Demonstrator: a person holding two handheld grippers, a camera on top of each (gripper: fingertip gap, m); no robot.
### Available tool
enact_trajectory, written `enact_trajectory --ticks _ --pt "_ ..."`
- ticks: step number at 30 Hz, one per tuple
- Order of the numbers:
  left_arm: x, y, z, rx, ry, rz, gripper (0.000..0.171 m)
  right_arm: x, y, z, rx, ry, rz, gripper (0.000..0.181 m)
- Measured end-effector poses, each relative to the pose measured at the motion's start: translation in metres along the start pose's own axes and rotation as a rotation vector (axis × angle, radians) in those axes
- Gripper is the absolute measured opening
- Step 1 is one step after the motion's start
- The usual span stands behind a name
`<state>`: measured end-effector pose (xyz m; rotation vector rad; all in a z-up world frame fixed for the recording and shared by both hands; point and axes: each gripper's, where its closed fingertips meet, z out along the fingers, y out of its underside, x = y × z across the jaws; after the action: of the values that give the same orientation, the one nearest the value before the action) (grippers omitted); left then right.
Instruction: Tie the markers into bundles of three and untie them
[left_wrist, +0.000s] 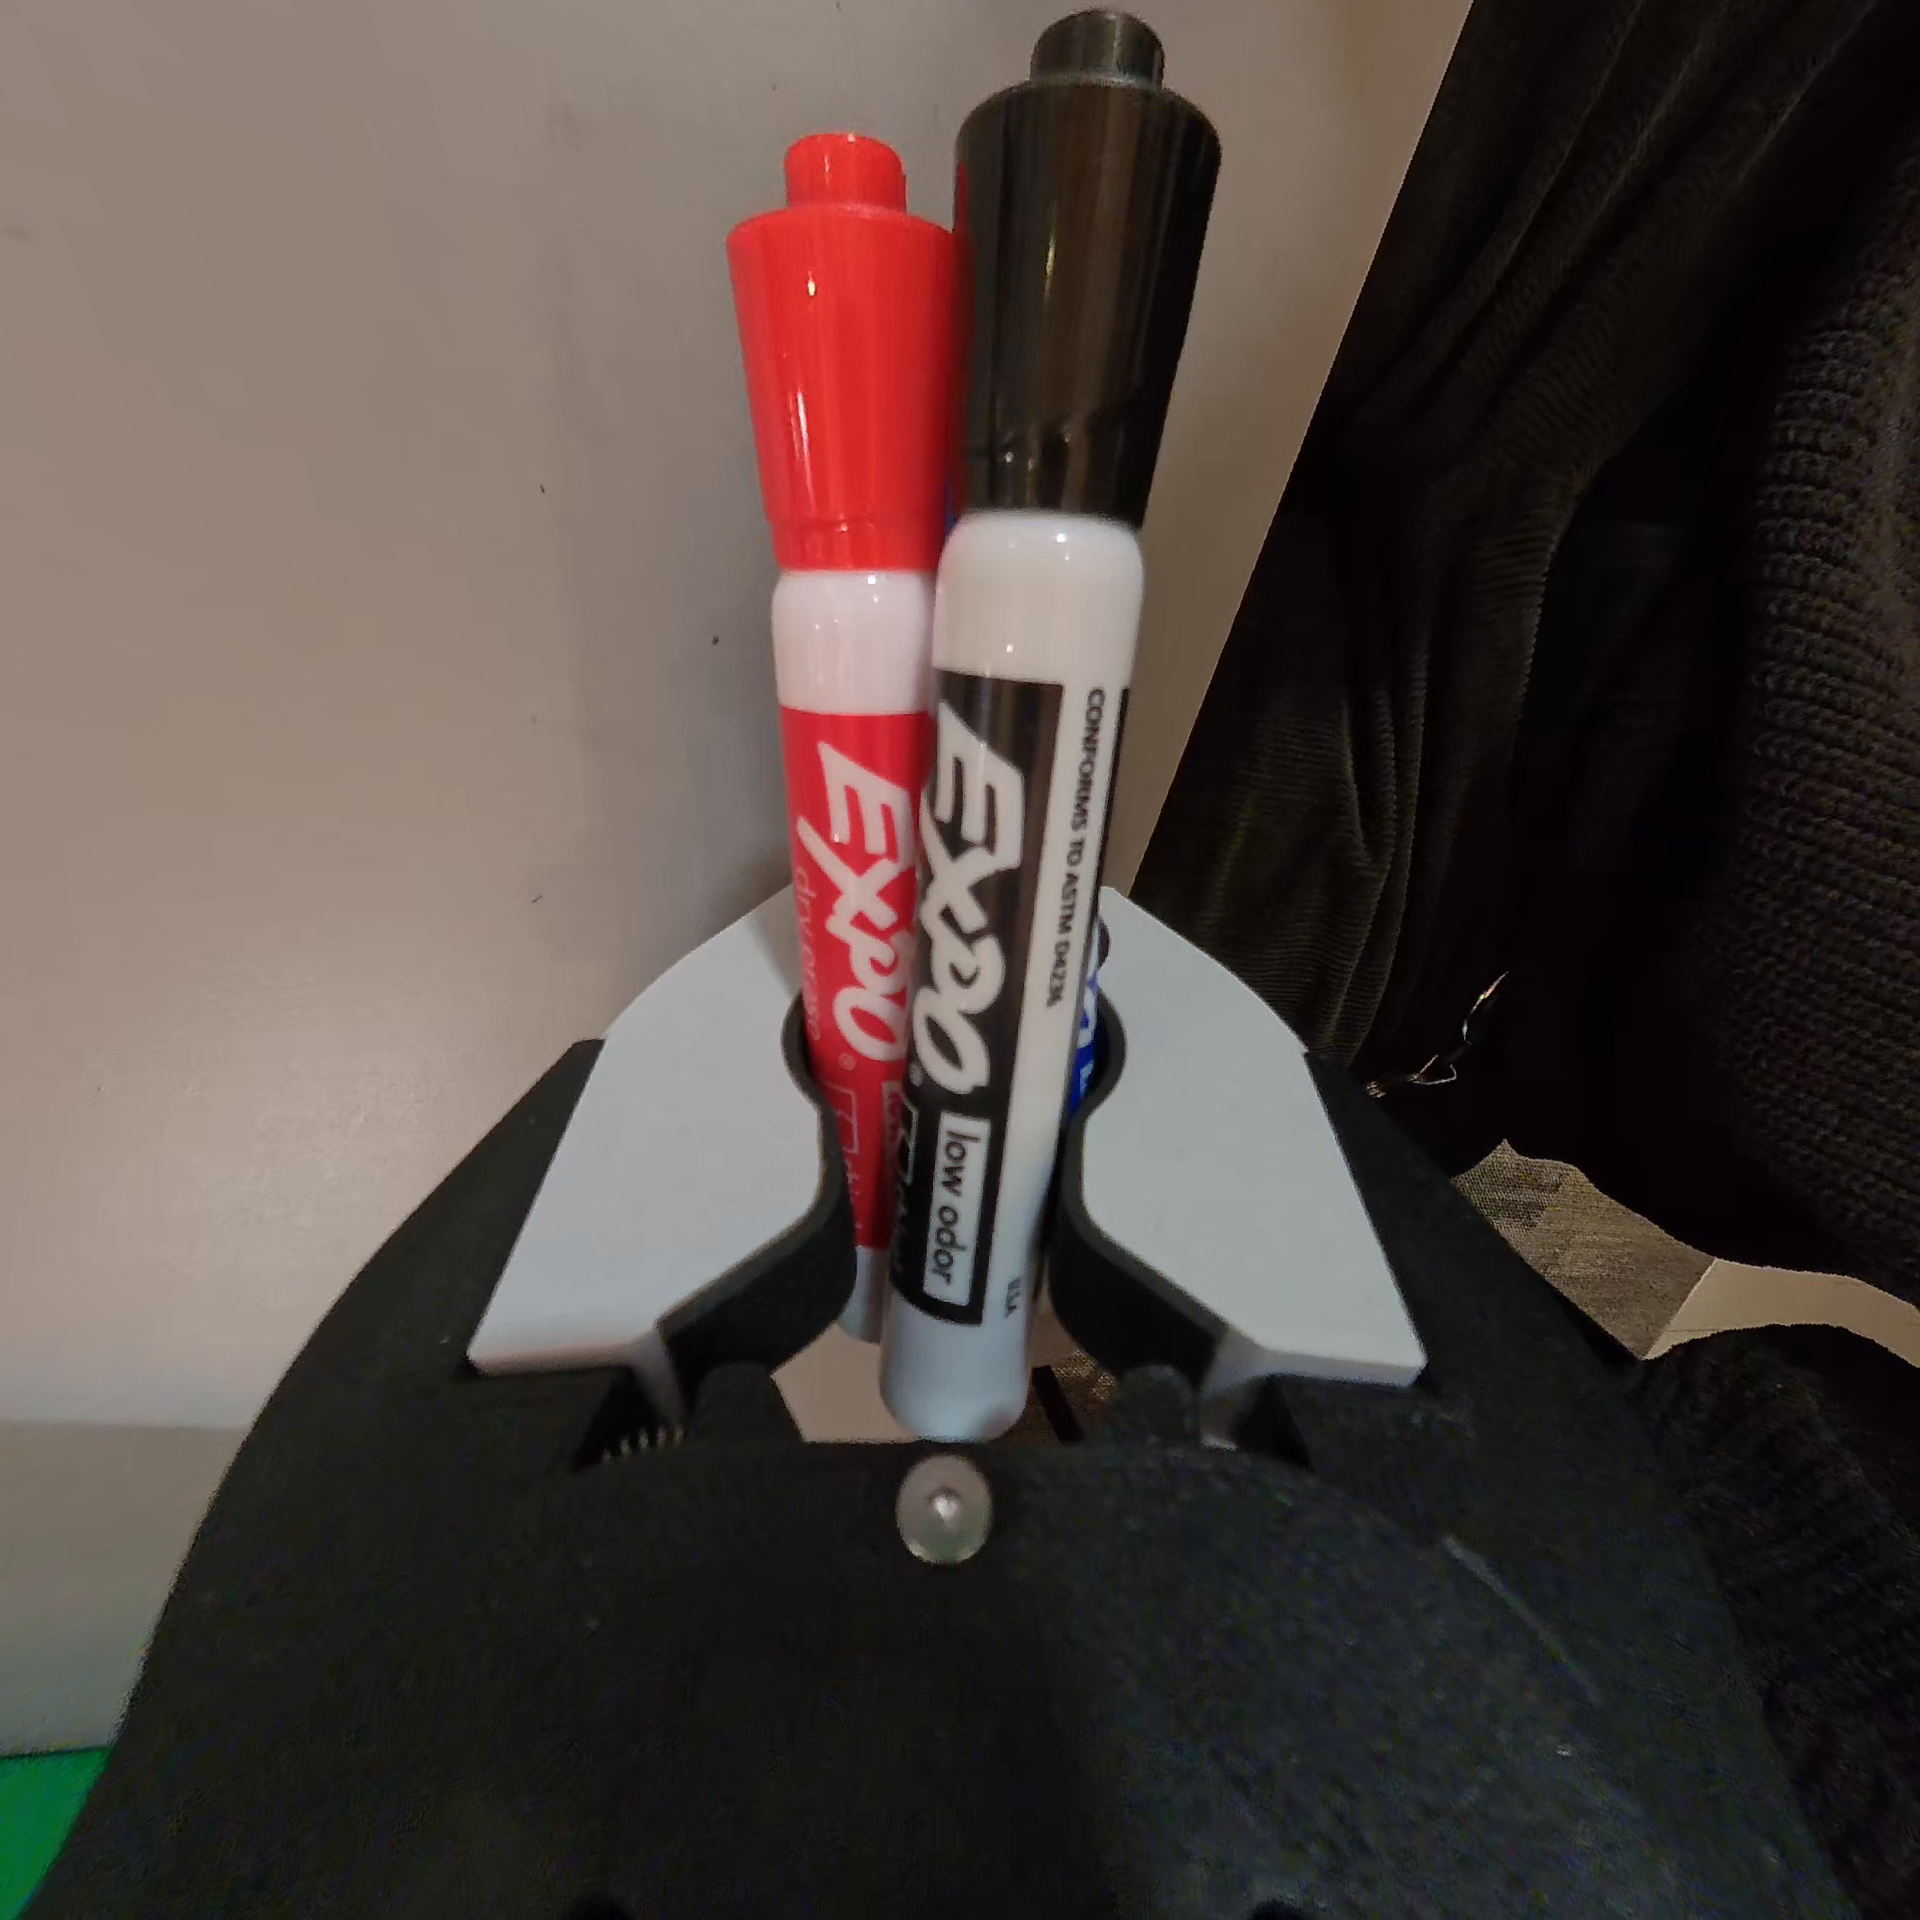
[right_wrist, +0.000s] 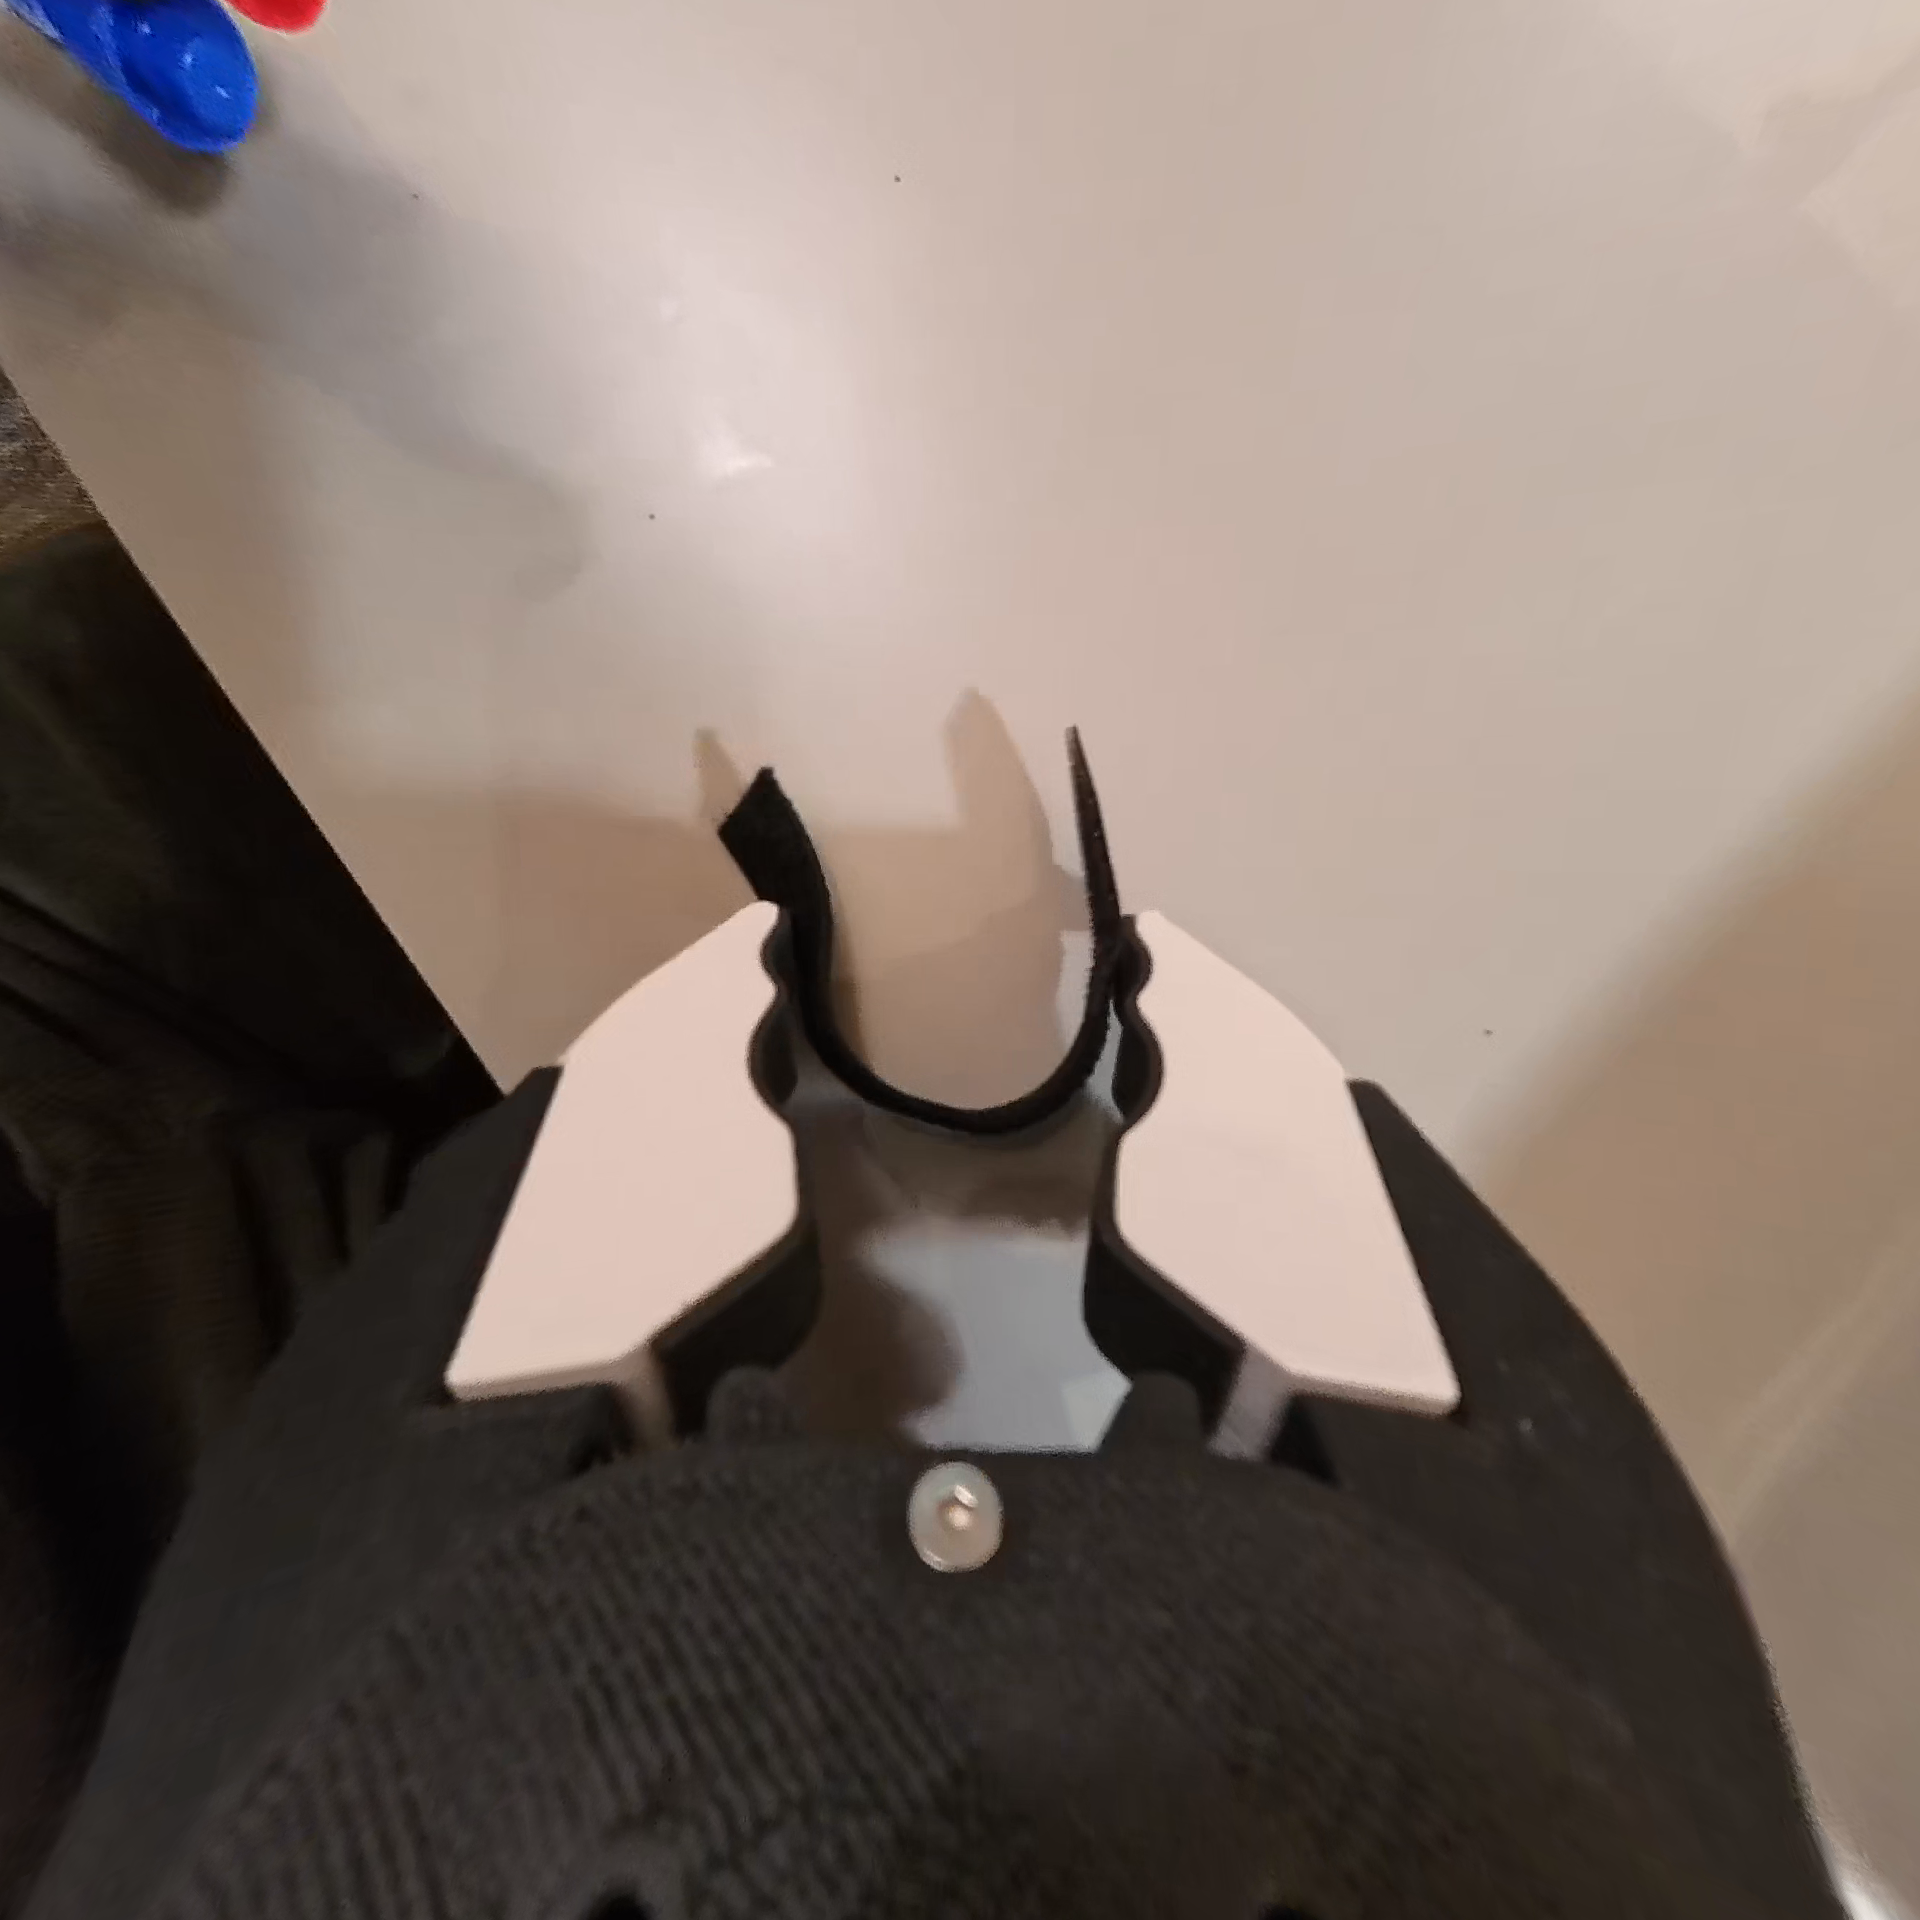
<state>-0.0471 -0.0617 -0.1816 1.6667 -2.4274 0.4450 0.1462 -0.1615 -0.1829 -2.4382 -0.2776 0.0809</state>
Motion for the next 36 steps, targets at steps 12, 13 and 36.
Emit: enact_trajectory --ticks 12,13,36 --pt "0.000 0.000 0.000 0.001 0.002 -0.002 0.045 -0.013 0.011 -0.005 -0.099 -0.042 -0.075 0.063" --pt "0.000 0.000 0.000 0.001 0.002 -0.001 0.045 -0.014 0.011 -0.005 -0.103 -0.044 -0.088 0.056" --pt "0.017 -0.021 -0.028 0.153 0.041 0.077 0.046 -0.069 -0.105 -0.036 0.636 -0.513 0.359 0.050"
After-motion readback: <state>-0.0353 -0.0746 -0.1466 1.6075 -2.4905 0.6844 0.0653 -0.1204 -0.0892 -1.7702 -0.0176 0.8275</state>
